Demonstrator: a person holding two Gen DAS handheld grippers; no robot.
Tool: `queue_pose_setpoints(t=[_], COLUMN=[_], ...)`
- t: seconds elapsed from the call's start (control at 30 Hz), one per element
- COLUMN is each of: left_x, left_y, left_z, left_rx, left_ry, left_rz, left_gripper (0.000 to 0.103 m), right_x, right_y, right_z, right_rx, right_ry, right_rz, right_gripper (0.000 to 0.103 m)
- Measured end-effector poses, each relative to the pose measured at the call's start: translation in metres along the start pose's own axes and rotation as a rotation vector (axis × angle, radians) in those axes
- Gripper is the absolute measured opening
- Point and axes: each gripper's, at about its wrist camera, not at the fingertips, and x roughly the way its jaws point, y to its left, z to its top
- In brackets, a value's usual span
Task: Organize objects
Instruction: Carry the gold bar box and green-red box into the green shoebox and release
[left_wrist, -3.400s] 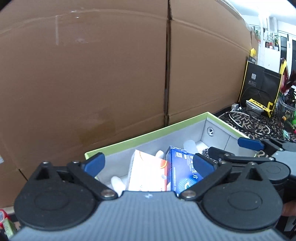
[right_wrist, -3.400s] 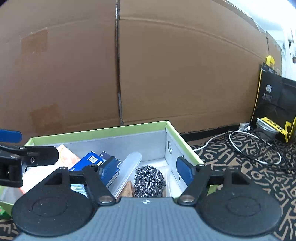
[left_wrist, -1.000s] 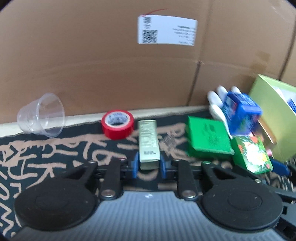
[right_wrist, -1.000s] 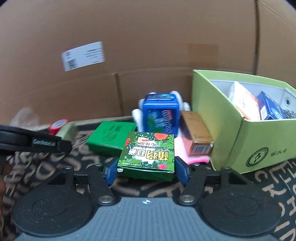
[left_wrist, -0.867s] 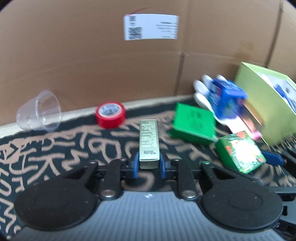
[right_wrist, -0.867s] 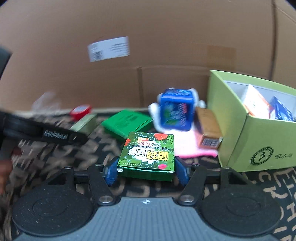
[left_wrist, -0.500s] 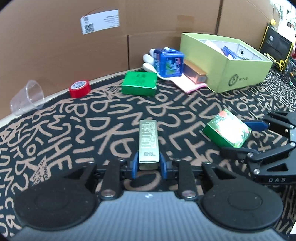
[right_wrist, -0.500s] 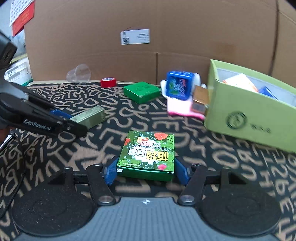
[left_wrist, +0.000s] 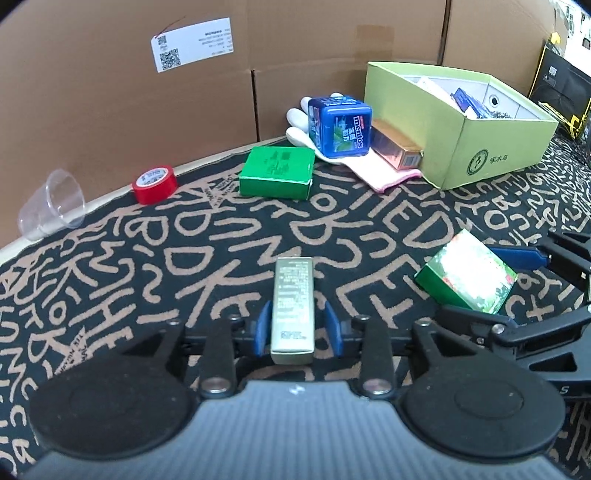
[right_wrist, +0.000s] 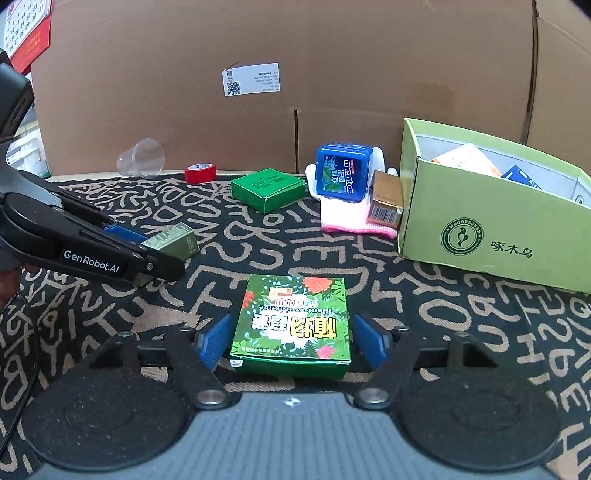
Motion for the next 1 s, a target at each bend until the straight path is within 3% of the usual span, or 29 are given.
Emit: queue_pose_setpoints(t=[0.03,0.07,0.13,0.33,0.47,0.77,1.0], left_x=[0.000,0.000,0.000,-0.005,-0.021,-0.054,-0.056], left_y=[0.000,-0.001,-0.003,-0.014,-0.028,-0.085,-0.134], left_z=[0.000,0.001,0.001,0.004,0.014,0.065,0.115], left_rx=[0.002,0.006,0.010,0.017,0.025,0.075,0.111], left_ry=[0.001,0.002,0.003,0.001,-0.051,-0.228,-0.305], left_rz=[0.003,0.004,0.000,-0.011,-0.045,-0.169,-0.188], left_gripper=[0.032,0.031,0.022,0.022,0.022,0.022,0.022], right_x=[-0.001,-0.001,-0.002,-0.014,-0.033,-0.075,-0.079], right_y=[0.000,-0.001,-0.002,-0.008,-0.021,-0.075,-0.121], right_z=[0.000,-0.001,-0.001,-0.003,0.005,0.032,0.044], right_rx=[0.002,0.004,0.010,0.048,0.060,0.072,0.113], right_ry=[-0.002,-0.005,-0.008,-0.051,-0.117,-0.286,-0.342], right_rz=[0.001,0.001,0.001,0.006,-0.017,-0.168,-0.301], right_gripper=[0.074,0.065,0.066,0.065,0.065,0.065,0.065])
